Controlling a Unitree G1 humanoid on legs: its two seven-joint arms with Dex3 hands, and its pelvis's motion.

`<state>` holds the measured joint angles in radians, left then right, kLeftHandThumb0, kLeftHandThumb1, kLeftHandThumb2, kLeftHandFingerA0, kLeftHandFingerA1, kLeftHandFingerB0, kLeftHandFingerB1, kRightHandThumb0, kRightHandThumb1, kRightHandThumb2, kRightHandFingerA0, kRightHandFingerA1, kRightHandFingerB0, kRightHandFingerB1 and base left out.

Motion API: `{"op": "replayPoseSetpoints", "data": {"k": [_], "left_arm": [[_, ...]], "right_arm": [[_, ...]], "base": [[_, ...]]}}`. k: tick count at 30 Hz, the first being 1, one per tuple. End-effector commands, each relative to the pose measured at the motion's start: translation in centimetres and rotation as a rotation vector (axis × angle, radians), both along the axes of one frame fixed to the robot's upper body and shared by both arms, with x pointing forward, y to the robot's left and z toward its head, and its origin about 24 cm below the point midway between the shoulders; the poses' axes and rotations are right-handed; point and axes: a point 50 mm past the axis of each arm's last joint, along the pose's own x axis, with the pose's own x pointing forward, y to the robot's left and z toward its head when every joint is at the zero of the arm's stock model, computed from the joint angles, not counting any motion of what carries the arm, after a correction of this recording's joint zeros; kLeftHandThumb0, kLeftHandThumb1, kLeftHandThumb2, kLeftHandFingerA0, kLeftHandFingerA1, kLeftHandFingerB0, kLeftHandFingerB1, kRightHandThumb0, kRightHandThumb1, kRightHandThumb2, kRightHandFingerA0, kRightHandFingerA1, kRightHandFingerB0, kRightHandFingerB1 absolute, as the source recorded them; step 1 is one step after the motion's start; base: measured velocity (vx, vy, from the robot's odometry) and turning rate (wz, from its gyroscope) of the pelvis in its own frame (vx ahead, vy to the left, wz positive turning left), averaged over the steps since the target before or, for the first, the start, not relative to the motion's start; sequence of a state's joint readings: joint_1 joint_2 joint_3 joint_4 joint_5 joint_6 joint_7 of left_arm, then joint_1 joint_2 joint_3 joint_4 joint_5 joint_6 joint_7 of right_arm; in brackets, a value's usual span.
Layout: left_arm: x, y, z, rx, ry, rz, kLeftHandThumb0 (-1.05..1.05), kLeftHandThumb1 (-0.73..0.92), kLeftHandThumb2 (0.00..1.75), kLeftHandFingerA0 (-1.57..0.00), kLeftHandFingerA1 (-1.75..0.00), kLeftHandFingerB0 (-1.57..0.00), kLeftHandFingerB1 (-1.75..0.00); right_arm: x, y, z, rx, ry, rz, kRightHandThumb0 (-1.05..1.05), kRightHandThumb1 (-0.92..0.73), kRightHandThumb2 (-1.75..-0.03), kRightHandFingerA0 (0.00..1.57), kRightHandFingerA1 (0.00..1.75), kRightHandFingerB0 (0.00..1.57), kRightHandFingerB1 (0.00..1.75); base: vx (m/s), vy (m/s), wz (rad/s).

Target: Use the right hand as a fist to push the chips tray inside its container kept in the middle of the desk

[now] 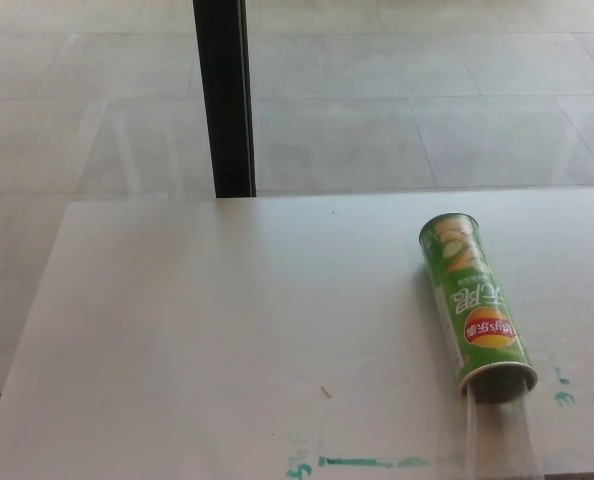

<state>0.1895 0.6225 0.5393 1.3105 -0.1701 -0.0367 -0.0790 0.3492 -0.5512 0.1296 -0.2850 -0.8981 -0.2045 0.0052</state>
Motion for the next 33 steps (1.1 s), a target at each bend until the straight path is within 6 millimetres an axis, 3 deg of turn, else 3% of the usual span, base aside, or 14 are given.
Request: {"op": "replayPoseSetpoints", "data": {"k": [1, 2, 5, 11, 14, 19, 22, 25, 26, 27, 29, 30, 33], "left_arm": [[0.0, 0.5, 0.6, 0.022, 0.004, 0.004, -0.74, 0.57, 1.35, -0.85, -1.26, -0.52, -1.01], [-0.1, 0.4, 0.5, 0.009, -0.012, 0.021, -0.76, 0.55, 1.36, -0.8, -1.28, -0.5, -1.04], [-0.2, 0.4, 0.5, 0.011, 0.014, 0.006, -0.74, 0.57, 1.35, -0.8, -1.23, -0.57, -1.03], [-0.2, 0.4, 0.5, 0.008, 0.021, -0.001, -0.76, 0.57, 1.32, -0.78, -1.2, -0.55, -1.0], [-0.1, 0.4, 0.4, 0.001, 0.006, -0.002, -0.75, 0.57, 1.34, -0.77, -1.21, -0.53, -1.01], [-0.2, 0.3, 0.4, 0.002, 0.016, -0.019, -0.74, 0.58, 1.34, -0.75, -1.2, -0.53, -1.0], [-0.4, 0.2, 0.3, 0.004, 0.007, 0.015, -0.78, 0.55, 1.32, -0.85, -1.26, -0.58, -1.05], [-0.4, 0.2, 0.3, 0.008, 0.016, 0.009, -0.76, 0.55, 1.33, -0.81, -1.24, -0.57, -1.03], [-0.5, 0.2, 0.3, 0.005, 0.016, 0.006, -0.75, 0.56, 1.34, -0.8, -1.23, -0.55, -1.02], [-0.5, 0.2, 0.2, 0.005, 0.017, 0.0, -0.75, 0.56, 1.35, -0.77, -1.22, -0.51, -1.0], [-0.5, 0.2, 0.2, 0.005, 0.012, -0.003, -0.76, 0.54, 1.35, -0.8, -1.25, -0.54, -1.03], [-0.5, 0.2, 0.2, 0.008, 0.022, -0.007, -0.74, 0.55, 1.34, -0.85, -1.25, -0.54, -1.01], [-0.5, 0.2, 0.2, 0.006, 0.029, -0.015, -0.76, 0.56, 1.35, -0.97, -1.31, -0.49, -1.0]], "right_arm": [[0.5, 0.0, 0.8, 0.017, -0.079, 0.009, -0.61, -0.7, -1.11, 0.8, 0.85, 0.48, 0.6], [0.6, -0.1, 0.9, 0.012, -0.083, 0.009, -0.65, -0.87, -0.66, 0.87, 0.87, 0.56, 0.46], [0.7, -0.5, 1.1, 0.001, -0.083, -0.004, -0.66, -0.86, -0.66, 0.86, 0.92, 0.57, 0.46], [0.8, -0.6, 1.1, 0.001, -0.082, -0.006, -0.65, -0.84, -0.65, 0.86, 0.93, 0.58, 0.47], [0.9, -0.6, 1.0, -0.014, -0.09, 0.004, -0.65, -0.85, -0.65, 0.87, 0.83, 0.58, 0.47], [1.2, -0.4, 1.0, -0.023, -0.083, 0.007, -0.65, -0.85, -0.66, 0.86, 0.91, 0.56, 0.46], [1.5, -0.4, 0.9, -0.035, -0.084, 0.001, -0.65, -0.86, -0.66, 0.86, 0.94, 0.56, 0.45], [1.7, -0.5, 0.7, -0.034, -0.096, -0.005, -0.65, -0.84, -0.65, 0.85, 0.83, 0.57, 0.45], [1.9, -0.5, 0.7, -0.036, -0.094, -0.006, -0.61, -0.69, -1.1, 0.8, 0.85, 0.49, 0.6], [2.0, -0.5, 0.6, -0.038, -0.09, -0.012, -0.66, -0.86, -0.66, 0.83, 0.85, 0.56, 0.45], [2.5, -0.6, 0.5, -0.041, -0.079, -0.027, -0.67, -0.87, -0.67, 0.83, 0.79, 0.56, 0.45], [2.7, -0.7, 0.5, -0.041, -0.081, -0.027, -0.66, -0.73, -1.11, 0.81, 0.83, 0.49, 0.6], [3.2, -0.7, 0.6, -0.03, -0.093, -0.037, -0.63, -0.71, -1.11, 0.8, 0.84, 0.49, 0.61]], "base": [[0.0, 0.0, 0.0], [0.0, 0.0, 0.0], [0.0, 0.0, 0.0], [0.0, 0.0, 0.0], [0.0, 0.0, 0.0], [0.0, 0.0, 0.0], [0.0, 0.0, 0.0], [0.0, 0.0, 0.0], [0.0, 0.0, 0.0], [0.0, 0.0, 0.0], [0.0, 0.0, 0.0], [0.0, 0.0, 0.0], [0.0, 0.0, 0.0]]}}
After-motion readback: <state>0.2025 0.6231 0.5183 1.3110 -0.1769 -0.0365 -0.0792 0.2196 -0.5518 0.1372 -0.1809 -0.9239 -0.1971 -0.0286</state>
